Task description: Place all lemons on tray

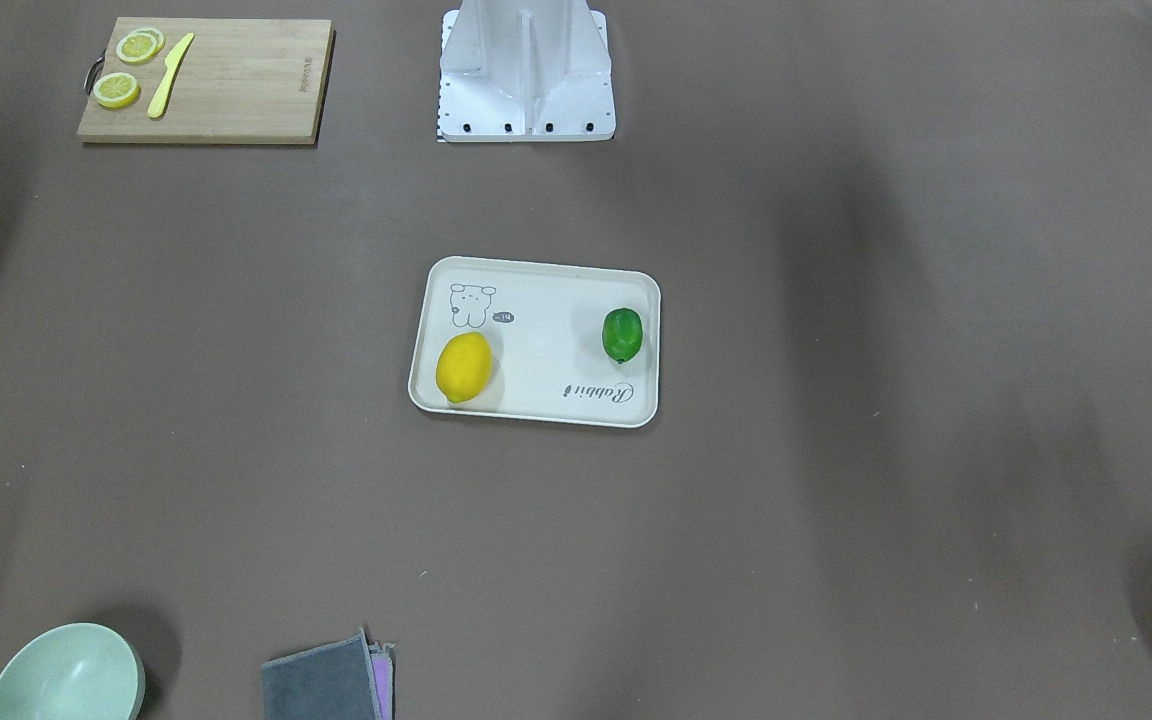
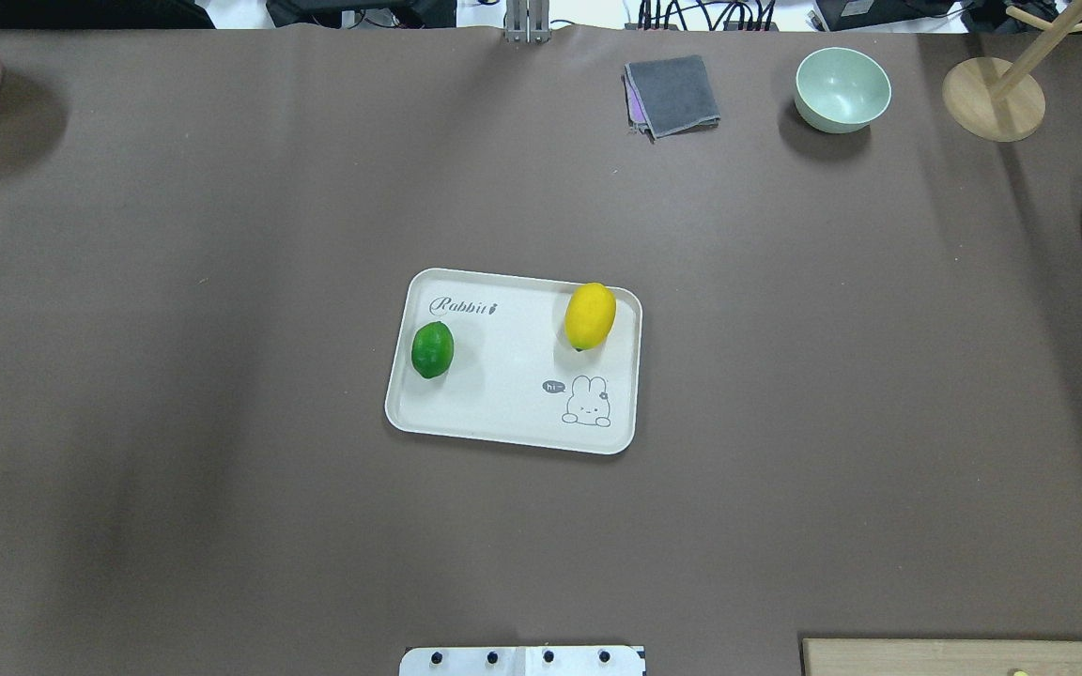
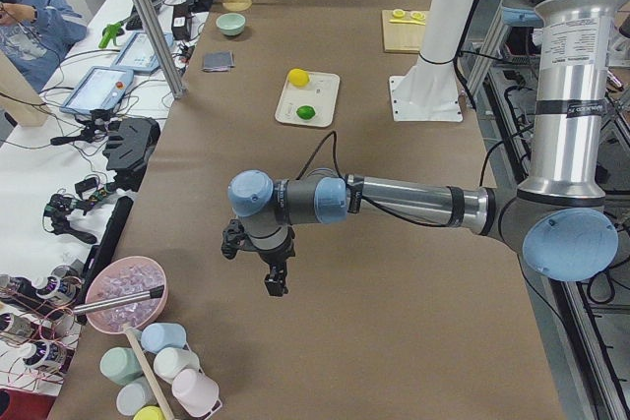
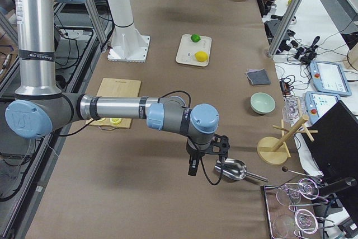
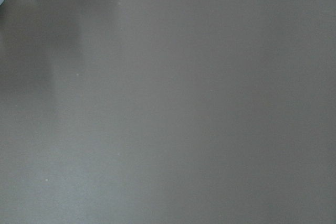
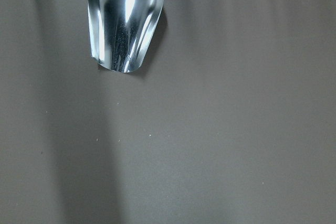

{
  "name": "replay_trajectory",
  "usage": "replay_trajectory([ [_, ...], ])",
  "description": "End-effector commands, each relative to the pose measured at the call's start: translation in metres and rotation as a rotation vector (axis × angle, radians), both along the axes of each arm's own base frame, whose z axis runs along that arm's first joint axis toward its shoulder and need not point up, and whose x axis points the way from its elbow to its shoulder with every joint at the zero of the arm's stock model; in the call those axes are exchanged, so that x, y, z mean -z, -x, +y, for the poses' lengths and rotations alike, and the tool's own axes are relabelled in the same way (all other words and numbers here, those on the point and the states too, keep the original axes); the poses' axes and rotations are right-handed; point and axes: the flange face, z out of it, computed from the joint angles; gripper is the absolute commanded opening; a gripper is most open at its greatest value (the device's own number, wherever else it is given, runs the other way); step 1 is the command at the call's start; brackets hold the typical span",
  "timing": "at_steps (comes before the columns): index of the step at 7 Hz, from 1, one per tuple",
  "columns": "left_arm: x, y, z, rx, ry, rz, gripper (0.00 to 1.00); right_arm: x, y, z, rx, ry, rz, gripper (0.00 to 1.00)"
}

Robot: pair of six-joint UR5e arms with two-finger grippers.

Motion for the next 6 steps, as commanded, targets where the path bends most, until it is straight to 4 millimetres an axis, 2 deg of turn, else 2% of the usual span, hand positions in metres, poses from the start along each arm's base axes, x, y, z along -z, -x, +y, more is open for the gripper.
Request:
replay_trajectory([
  [1, -0.012, 0.022, 0.014, 0.013, -0.001, 0.007, 0.98, -0.002, 0.0, 0.001, 0.001, 0.003, 0.0, 1.0],
  [2, -0.016, 0.024, 0.021, 0.017, 0.008, 0.007, 0.98, -0.003, 0.0, 0.002, -0.001, 0.006, -0.001, 1.0],
  [3, -0.022, 0.026, 0.038, 0.022, 0.022, 0.008, 0.98, -0.004, 0.0, 0.002, 0.0, 0.007, -0.002, 1.0],
  [4, -0.014, 0.026, 0.046, 0.022, 0.011, 0.007, 0.98, -0.004, 0.0, 0.002, 0.0, 0.007, -0.002, 1.0],
  [5, -0.013, 0.026, 0.046, 0.022, 0.009, 0.005, 0.98, -0.005, 0.0, 0.004, 0.002, 0.009, -0.002, 1.0],
  [6, 0.001, 0.03, 0.047, 0.032, 0.001, 0.005, 0.98, -0.006, 0.0, 0.004, 0.002, 0.009, -0.002, 1.0],
])
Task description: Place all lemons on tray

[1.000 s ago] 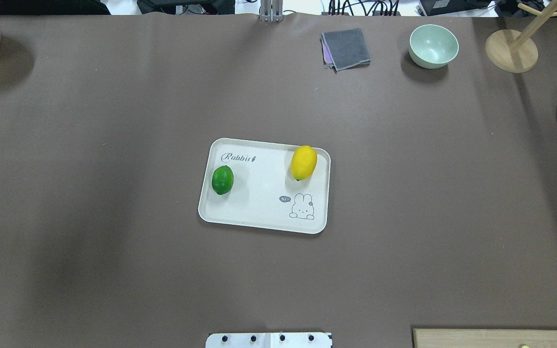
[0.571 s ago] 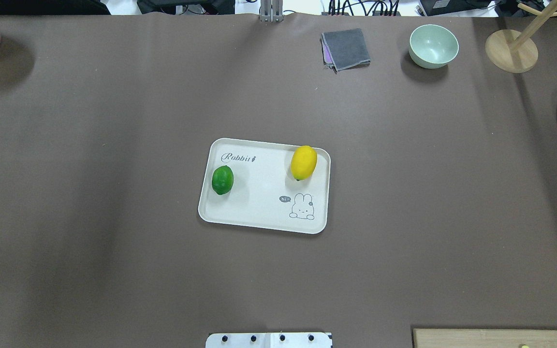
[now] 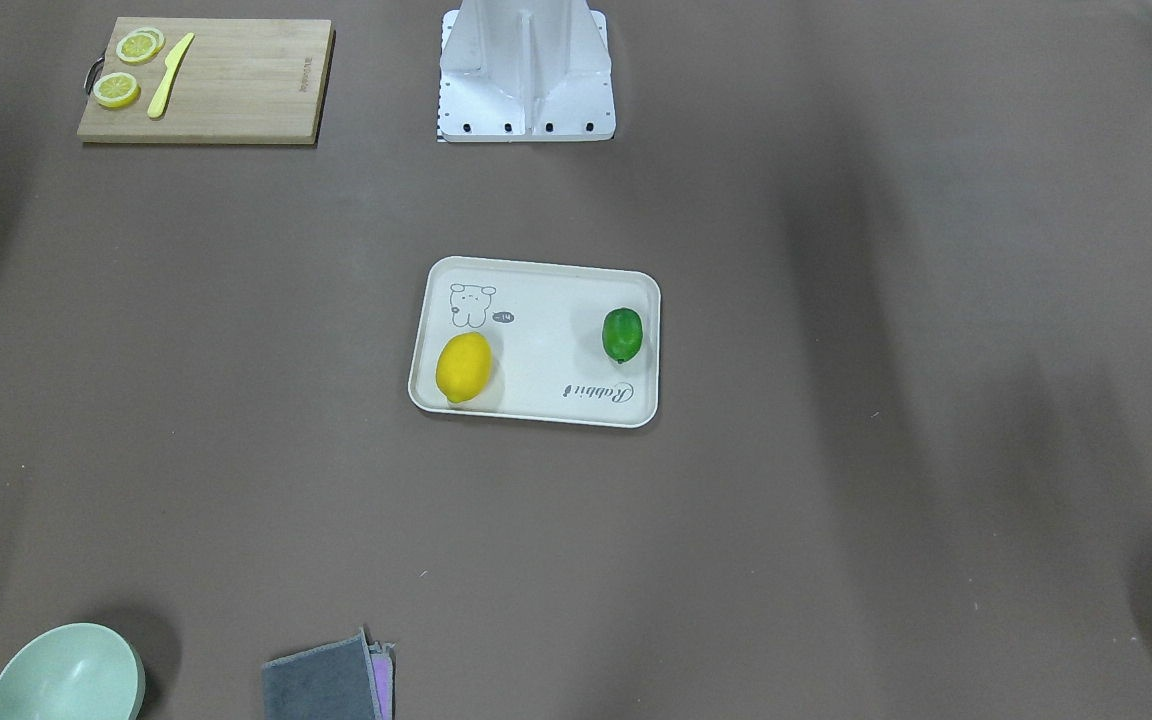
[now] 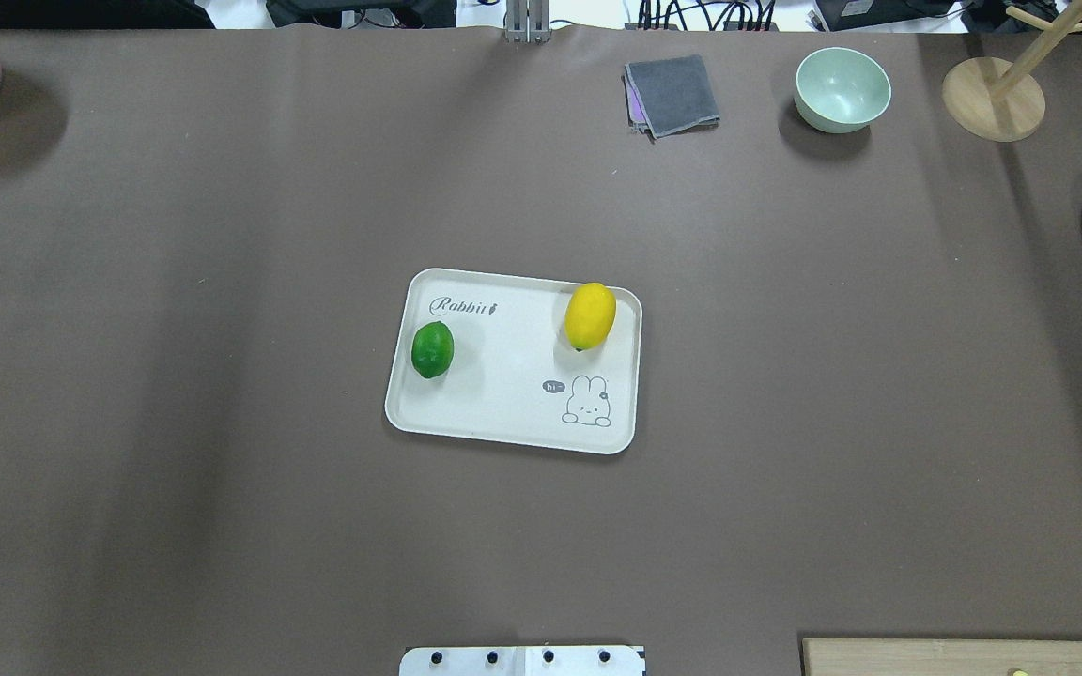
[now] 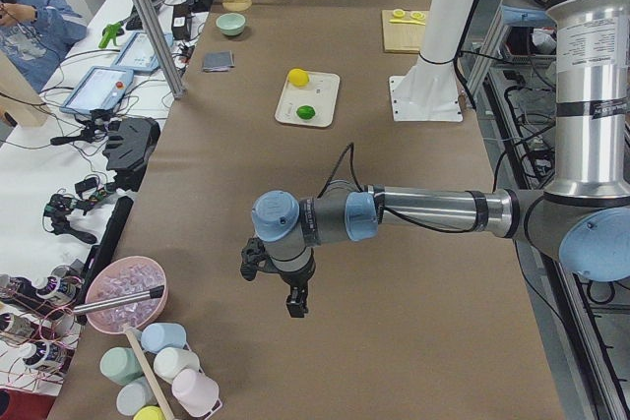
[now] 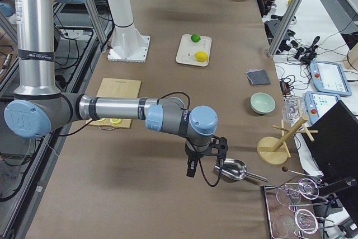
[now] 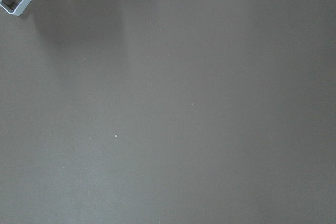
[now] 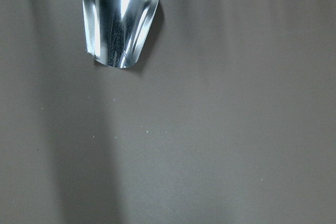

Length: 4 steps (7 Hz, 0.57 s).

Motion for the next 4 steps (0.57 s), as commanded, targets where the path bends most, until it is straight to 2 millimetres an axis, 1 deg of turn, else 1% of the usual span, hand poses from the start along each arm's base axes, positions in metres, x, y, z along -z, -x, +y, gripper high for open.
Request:
replay_trajectory([
  [1, 0.023, 0.003, -0.002, 0.008, 0.037, 0.0, 0.98, -0.001, 0.0, 0.001, 0.0, 0.002, 0.0, 1.0],
  [2, 0.037, 0.004, -0.012, 0.01, 0.043, 0.0, 0.98, -0.001, 0.0, 0.001, 0.0, 0.002, 0.0, 1.0],
  [3, 0.035, 0.007, -0.011, 0.015, 0.063, 0.002, 0.98, -0.002, 0.0, 0.001, 0.0, 0.002, 0.0, 1.0],
  [4, 0.034, 0.014, -0.009, 0.032, 0.067, 0.004, 0.98, -0.002, 0.0, 0.001, 0.0, 0.002, 0.0, 1.0],
])
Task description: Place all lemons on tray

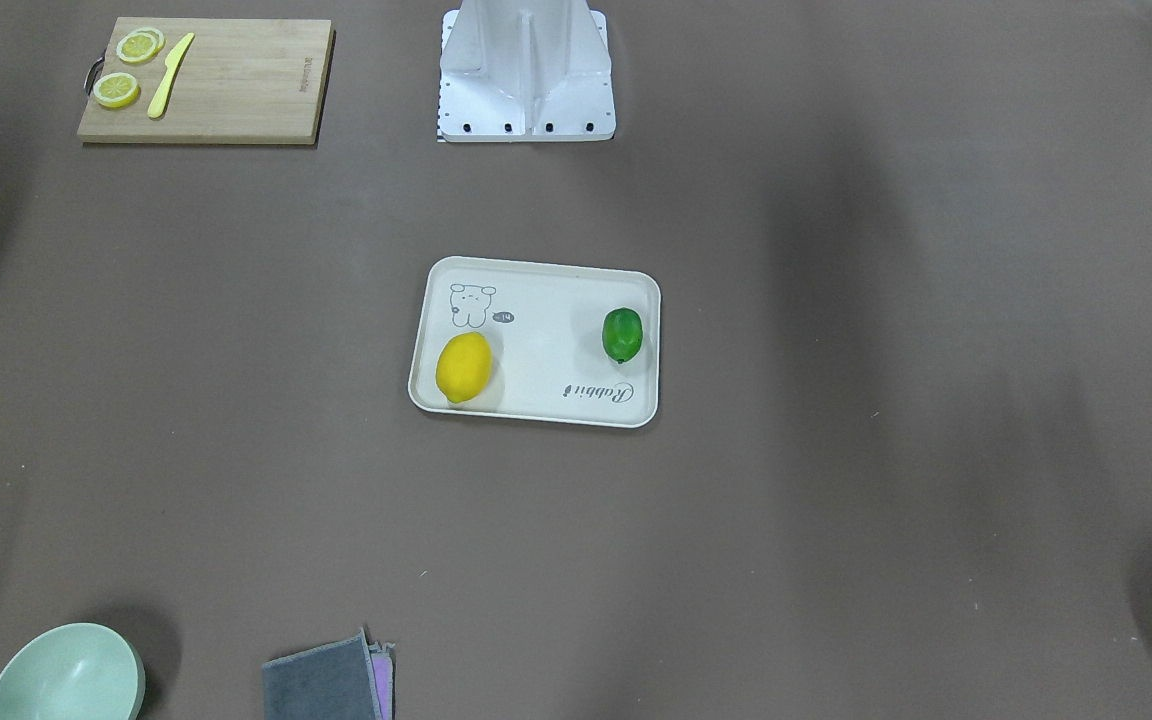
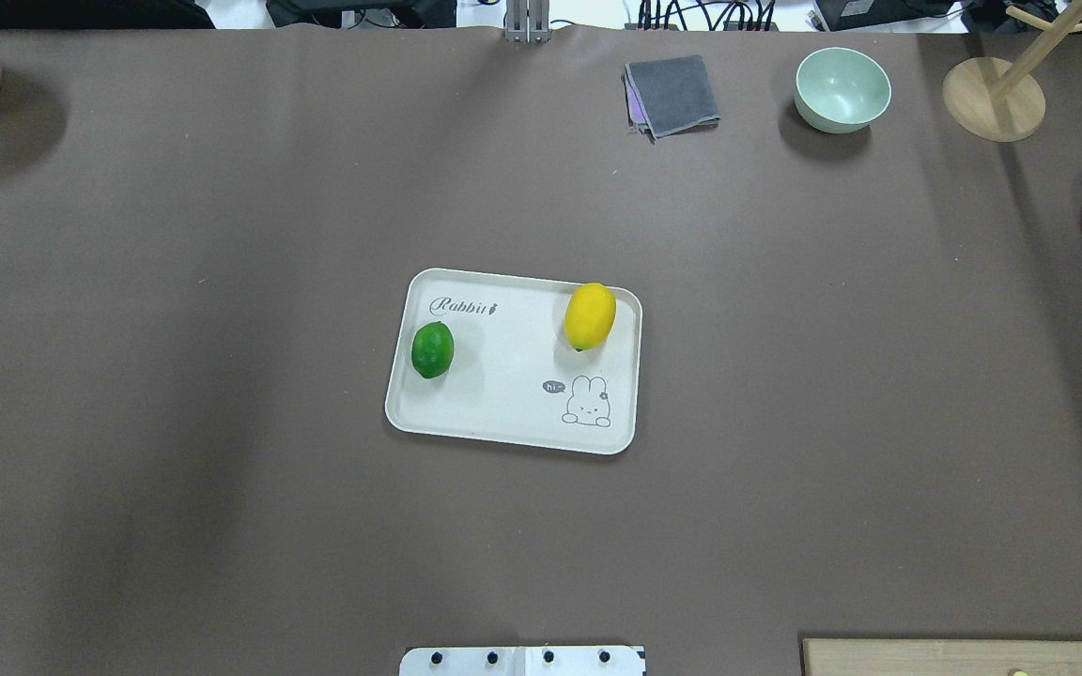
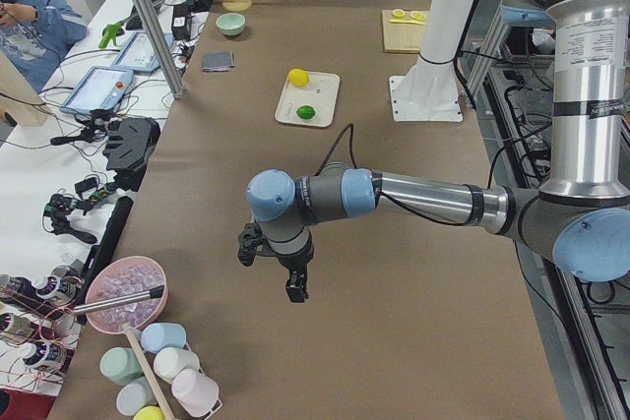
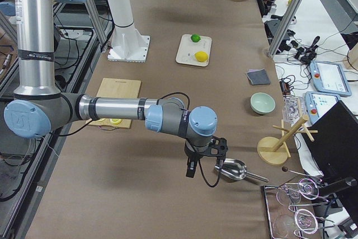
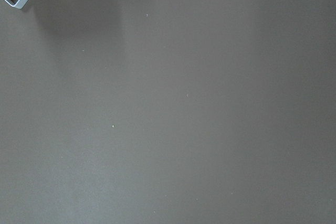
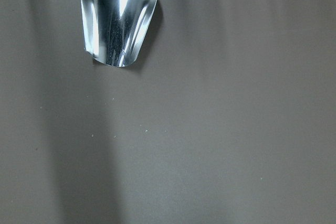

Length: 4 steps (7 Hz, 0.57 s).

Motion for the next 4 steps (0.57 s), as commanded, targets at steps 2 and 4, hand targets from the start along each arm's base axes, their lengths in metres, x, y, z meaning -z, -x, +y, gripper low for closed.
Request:
replay_trajectory([
  [2, 0.0028, 0.0116, 0.0014, 0.036, 0.011, 0.026, 0.98, -0.0002, 0.0, 0.0002, 0.0, 0.0, 0.0, 1.0],
  [4, 0.0042, 0.0128, 0.0017, 0.04, 0.009, 0.028, 0.98, 0.0027, 0.0, -0.0002, 0.0, -0.006, 0.0, 1.0],
])
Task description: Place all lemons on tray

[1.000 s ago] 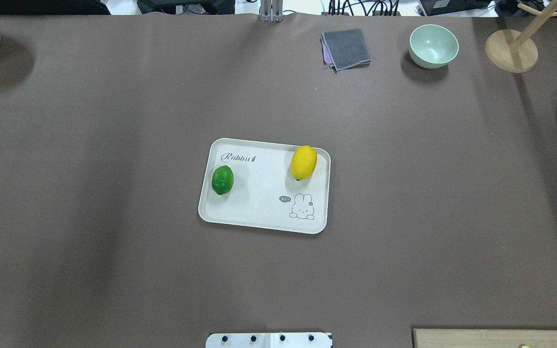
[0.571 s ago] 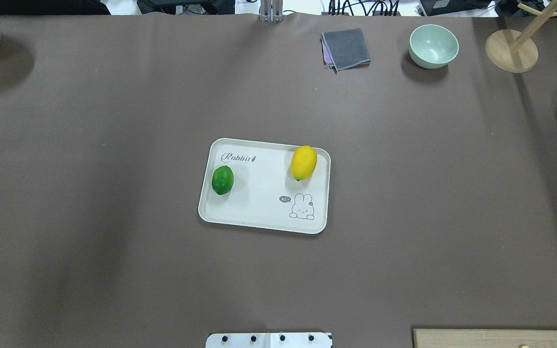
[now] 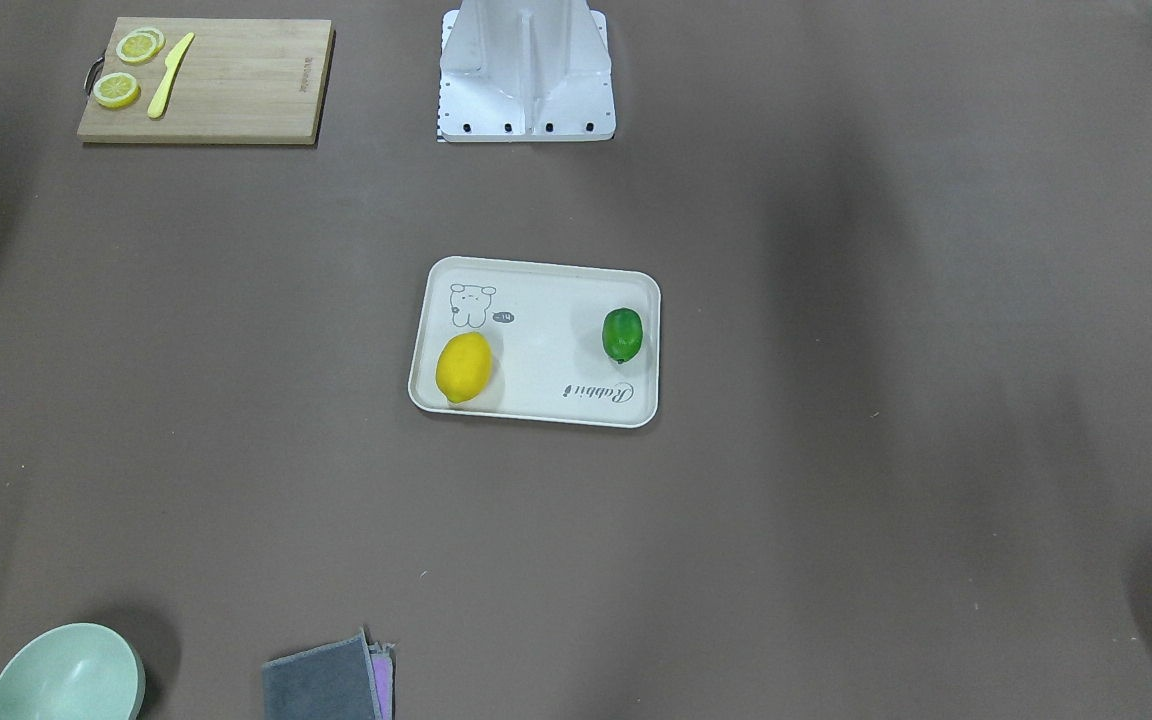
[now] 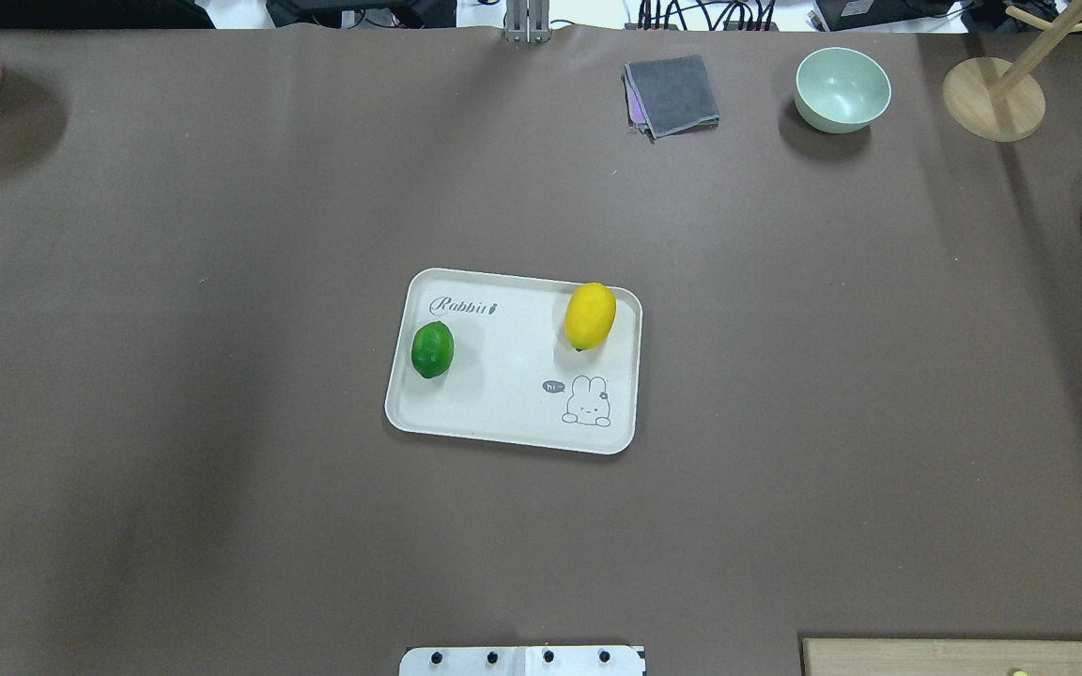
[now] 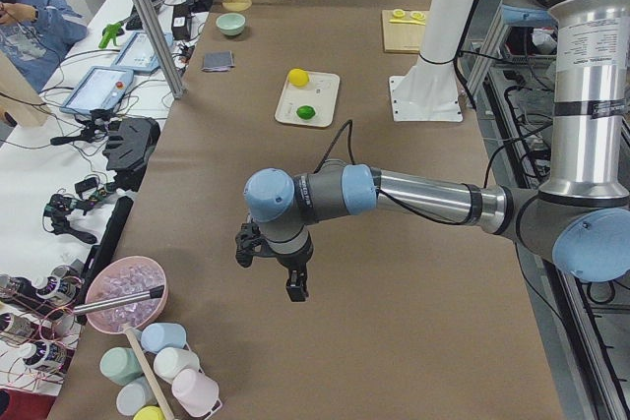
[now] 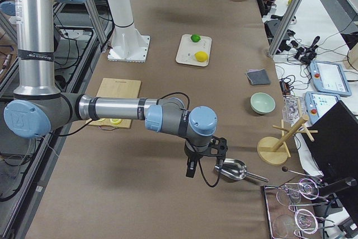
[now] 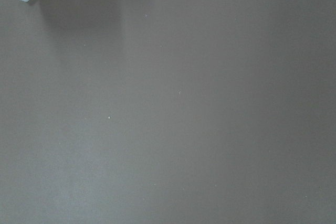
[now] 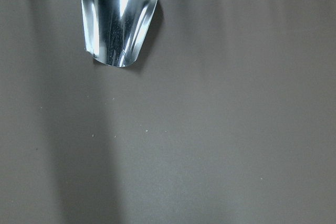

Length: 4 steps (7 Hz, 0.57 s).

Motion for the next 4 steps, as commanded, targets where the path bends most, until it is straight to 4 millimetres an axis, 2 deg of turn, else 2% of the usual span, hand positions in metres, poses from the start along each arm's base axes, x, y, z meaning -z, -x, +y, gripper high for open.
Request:
replay_trajectory([
  [1, 0.0011, 0.0012, 0.0001, 0.004, -0.002, 0.003, 0.98, 0.0017, 0.0, 0.0004, 0.0, -0.003, 0.0, 1.0],
  [4, -0.0017, 0.0058, 0.002, 0.015, 0.004, 0.003, 0.98, 0.0024, 0.0, -0.0003, -0.001, -0.004, 0.0, 1.0],
])
